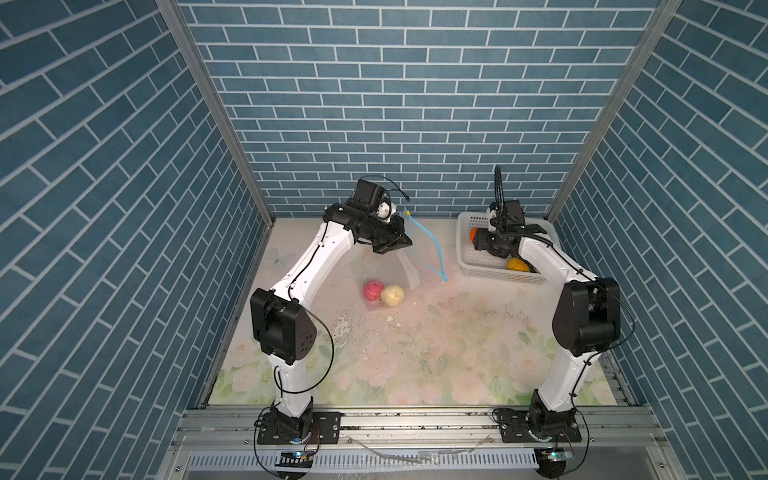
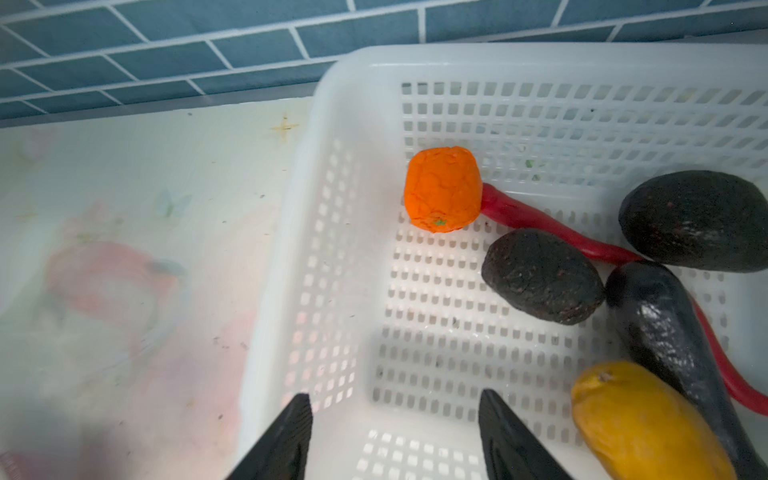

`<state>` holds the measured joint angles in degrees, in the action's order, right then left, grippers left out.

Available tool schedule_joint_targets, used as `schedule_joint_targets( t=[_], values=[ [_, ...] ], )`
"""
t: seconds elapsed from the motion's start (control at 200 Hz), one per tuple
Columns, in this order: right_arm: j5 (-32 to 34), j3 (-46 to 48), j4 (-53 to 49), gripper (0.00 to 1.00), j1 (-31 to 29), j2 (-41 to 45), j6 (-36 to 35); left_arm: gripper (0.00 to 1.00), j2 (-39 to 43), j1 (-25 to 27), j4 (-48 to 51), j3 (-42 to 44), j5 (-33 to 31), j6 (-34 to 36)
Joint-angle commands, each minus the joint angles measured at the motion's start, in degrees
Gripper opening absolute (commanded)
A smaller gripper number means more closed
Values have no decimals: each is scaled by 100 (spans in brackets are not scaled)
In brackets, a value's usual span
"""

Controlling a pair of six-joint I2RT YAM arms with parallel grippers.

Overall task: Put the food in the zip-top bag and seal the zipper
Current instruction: 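Release the bag and move right gripper back to the basket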

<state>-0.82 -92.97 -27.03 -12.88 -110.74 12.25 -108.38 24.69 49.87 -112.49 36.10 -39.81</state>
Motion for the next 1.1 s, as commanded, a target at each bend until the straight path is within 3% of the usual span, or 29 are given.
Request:
schedule_joint_targets(
  t=[0.0,0.625,1.095],
  values=[
    [410,-671,-131,68,50,-428,-432,0,-68,19,181,-122,8,109],
    [841,-3878,-1113,77,113,-3175,-933,0,-335,28,348,-339,36,136],
    [844,-4089,-969,64,127,-3503,-847,0,-360,26,361,-370,47,143]
  ],
)
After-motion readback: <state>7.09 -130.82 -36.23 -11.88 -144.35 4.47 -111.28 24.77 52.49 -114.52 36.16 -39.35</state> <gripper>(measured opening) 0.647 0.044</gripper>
